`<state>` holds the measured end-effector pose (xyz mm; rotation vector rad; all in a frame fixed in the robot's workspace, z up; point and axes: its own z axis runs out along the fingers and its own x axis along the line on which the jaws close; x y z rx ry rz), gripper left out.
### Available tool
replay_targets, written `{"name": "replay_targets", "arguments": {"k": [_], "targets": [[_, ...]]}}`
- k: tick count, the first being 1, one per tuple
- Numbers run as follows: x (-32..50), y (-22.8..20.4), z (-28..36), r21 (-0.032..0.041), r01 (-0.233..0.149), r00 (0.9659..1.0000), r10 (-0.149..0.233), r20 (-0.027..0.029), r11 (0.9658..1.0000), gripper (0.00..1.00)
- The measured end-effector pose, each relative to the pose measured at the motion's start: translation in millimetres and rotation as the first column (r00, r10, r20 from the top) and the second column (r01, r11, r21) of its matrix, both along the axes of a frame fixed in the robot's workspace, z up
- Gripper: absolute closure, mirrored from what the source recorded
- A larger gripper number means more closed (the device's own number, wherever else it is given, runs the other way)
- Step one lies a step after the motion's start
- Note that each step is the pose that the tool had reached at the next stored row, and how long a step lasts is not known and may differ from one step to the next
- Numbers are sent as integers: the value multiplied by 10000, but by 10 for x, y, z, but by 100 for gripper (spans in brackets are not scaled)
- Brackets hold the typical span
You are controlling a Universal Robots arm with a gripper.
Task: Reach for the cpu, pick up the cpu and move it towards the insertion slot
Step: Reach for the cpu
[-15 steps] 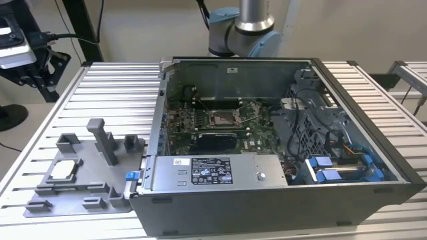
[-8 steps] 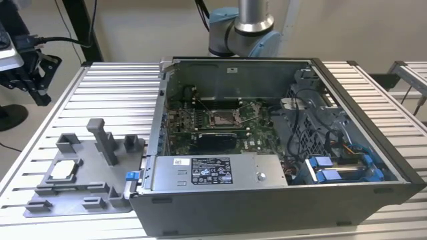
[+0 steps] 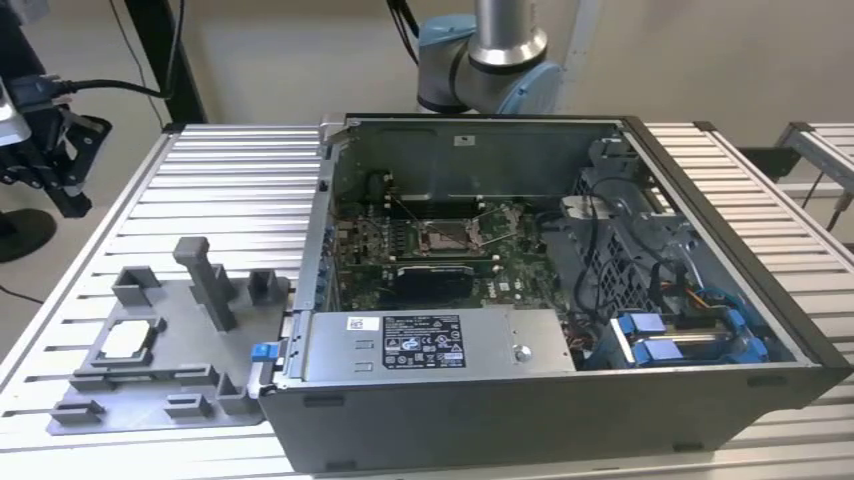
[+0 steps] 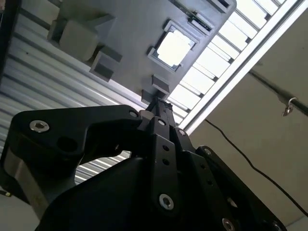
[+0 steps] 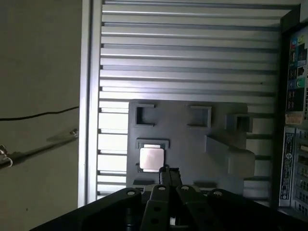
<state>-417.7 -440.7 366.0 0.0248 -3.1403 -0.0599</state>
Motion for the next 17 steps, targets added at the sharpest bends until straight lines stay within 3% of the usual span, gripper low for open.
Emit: {"name": "replay_targets", "arguments": {"k": [11,12,17], "targets": [[-30,0,-6,0,-2,10000,2,0,10000,100],[-30,0,-6,0,-2,10000,2,0,10000,0],[-33,-1,-7,0,-2,10000,2,0,10000,0]]}}
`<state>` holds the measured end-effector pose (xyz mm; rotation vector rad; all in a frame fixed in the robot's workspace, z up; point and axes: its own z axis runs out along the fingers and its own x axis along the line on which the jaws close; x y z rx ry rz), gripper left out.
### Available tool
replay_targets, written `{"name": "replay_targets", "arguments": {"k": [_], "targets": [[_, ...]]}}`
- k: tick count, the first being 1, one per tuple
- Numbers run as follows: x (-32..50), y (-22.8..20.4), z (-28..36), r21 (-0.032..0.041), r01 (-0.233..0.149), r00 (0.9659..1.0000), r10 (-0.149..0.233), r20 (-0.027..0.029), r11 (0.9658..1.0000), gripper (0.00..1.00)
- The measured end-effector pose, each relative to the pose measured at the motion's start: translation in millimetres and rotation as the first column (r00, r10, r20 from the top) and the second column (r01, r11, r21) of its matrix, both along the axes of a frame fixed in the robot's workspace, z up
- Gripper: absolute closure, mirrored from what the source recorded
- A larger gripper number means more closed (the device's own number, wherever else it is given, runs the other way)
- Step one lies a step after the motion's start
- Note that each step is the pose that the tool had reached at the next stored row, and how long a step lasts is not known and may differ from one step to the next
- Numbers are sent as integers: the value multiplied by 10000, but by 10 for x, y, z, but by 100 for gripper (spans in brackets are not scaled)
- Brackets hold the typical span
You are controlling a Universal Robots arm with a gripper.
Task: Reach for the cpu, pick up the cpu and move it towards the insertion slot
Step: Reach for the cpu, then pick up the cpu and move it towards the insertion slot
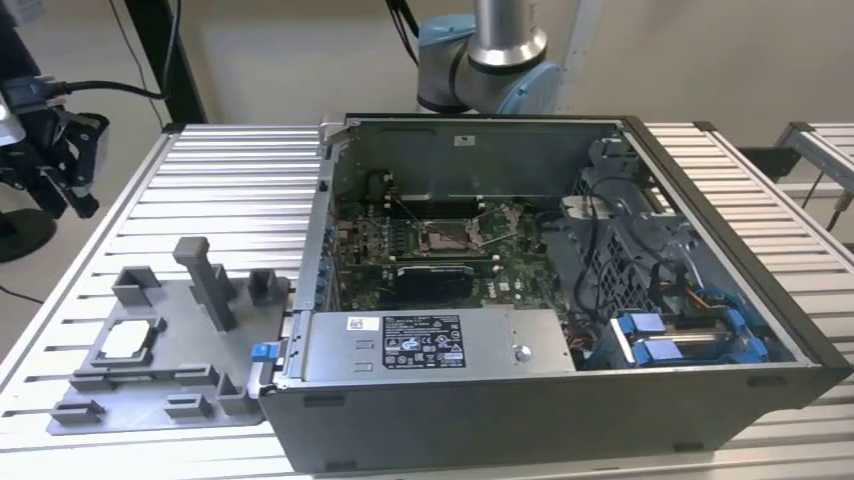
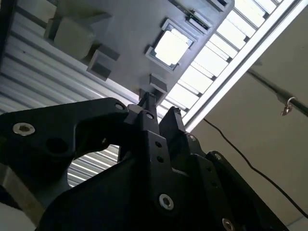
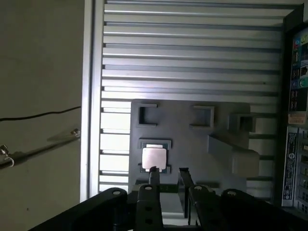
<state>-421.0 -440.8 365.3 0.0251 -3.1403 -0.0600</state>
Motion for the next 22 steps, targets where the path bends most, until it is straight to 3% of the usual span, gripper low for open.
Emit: {"name": "replay_targets", "arguments": {"k": [22], "targets": [[-15,0,-96,0,0,10000,0,0,10000,0]]}}
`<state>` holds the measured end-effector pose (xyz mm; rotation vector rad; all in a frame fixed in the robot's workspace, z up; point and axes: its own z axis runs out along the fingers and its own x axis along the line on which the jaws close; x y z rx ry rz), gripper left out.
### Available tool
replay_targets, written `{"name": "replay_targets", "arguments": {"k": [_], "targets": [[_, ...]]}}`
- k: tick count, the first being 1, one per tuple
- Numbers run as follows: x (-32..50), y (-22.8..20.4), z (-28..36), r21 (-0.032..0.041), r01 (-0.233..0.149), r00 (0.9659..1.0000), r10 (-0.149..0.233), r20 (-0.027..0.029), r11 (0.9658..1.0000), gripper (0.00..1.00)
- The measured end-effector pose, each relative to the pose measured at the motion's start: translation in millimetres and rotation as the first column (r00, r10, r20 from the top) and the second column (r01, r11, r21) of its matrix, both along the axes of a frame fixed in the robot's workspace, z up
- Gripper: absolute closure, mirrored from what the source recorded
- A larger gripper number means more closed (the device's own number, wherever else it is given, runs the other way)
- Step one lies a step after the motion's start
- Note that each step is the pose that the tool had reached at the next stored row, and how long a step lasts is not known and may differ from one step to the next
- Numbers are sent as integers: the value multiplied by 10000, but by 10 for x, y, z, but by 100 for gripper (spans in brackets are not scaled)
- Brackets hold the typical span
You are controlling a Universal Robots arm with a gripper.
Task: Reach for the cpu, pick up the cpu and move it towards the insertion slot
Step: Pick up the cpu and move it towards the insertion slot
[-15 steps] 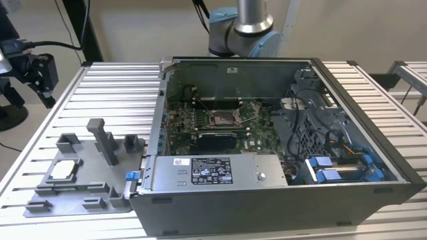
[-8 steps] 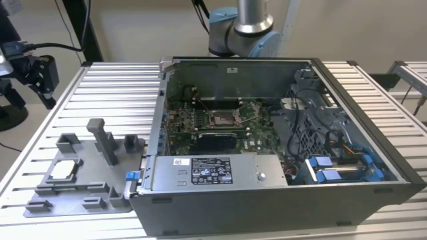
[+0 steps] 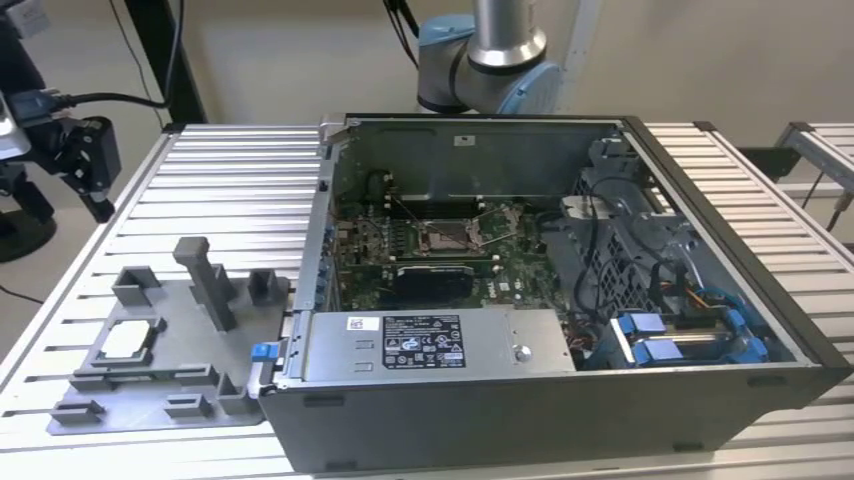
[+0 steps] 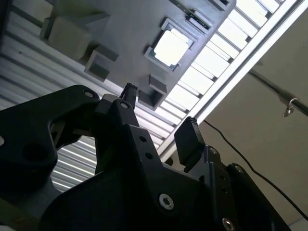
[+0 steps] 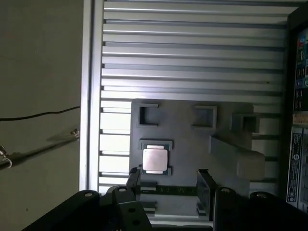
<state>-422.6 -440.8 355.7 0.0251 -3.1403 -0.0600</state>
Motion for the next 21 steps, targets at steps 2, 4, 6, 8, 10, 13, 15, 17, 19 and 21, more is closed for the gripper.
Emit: {"name": "replay_targets", "arguments": {"k": [2,4,6,8,10,13,15,17,19,21], "targets": [[0,0,-11,0,0,10000,0,0,10000,0],[0,0,-22,0,0,10000,0,0,10000,0],[0,0,-34,0,0,10000,0,0,10000,0],[0,0,-47,0,0,10000,0,0,10000,0],[0,0,-60,1,0,10000,0,1,10000,0],[-2,0,-79,0,0,10000,0,0,10000,0],[-3,0,-93,0,0,10000,0,0,10000,0],[-5,0,-107,0,0,10000,0,0,10000,0],[-6,0,-120,0,0,10000,0,0,10000,0],[-7,0,-135,0,0,10000,0,1,10000,0]]}}
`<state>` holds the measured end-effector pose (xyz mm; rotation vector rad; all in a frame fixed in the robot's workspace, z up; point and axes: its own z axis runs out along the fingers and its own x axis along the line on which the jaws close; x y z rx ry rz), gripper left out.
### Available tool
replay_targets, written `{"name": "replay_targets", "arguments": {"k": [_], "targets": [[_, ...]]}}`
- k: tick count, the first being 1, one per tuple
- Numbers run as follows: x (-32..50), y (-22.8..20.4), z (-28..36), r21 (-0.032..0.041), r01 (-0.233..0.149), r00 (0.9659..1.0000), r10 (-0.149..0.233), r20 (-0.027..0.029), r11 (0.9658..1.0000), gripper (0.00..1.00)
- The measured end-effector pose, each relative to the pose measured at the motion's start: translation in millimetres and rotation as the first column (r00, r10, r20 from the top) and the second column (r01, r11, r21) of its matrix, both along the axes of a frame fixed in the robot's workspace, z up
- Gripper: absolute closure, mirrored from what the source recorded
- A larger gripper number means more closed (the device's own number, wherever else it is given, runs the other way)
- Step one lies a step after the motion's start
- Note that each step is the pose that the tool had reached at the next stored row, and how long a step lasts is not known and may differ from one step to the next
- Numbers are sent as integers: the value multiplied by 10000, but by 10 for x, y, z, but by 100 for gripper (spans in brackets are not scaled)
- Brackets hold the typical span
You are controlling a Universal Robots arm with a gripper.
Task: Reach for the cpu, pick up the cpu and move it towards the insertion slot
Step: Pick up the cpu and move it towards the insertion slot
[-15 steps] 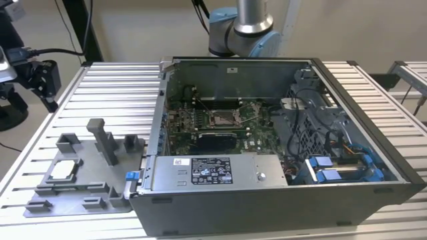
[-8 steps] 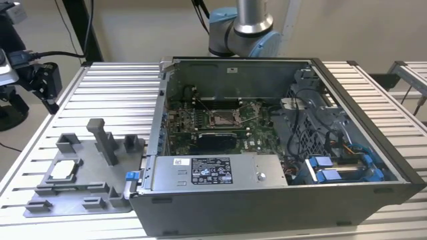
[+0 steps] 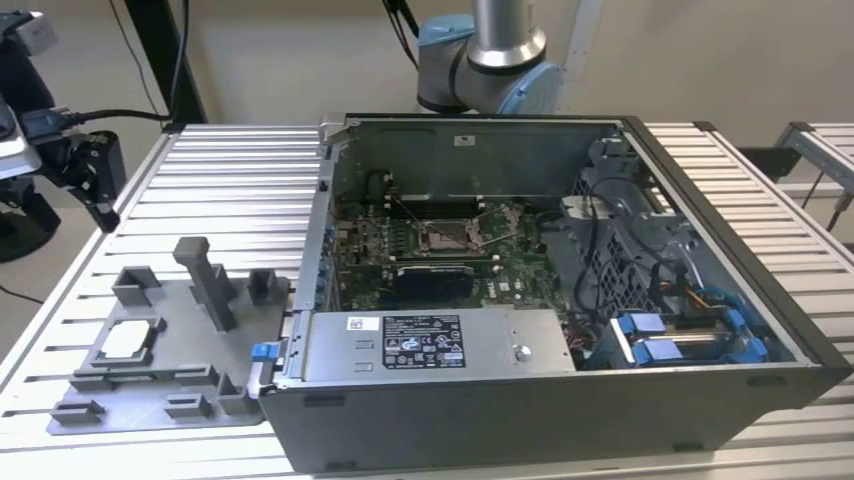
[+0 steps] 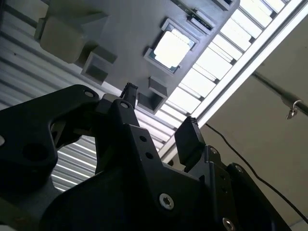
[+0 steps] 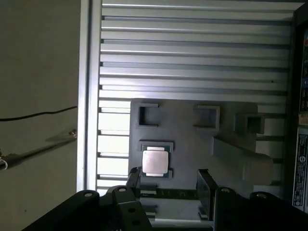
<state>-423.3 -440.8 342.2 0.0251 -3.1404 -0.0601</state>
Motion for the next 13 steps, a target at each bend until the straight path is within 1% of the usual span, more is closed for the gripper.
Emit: {"name": "replay_targets", "arguments": {"k": [3,9,13], "targets": [[-1,0,-16,-1,0,10000,0,-1,10000,0],[-1,0,-21,-1,0,10000,0,-1,10000,0],[-1,0,-38,0,0,10000,0,0,10000,0]]}}
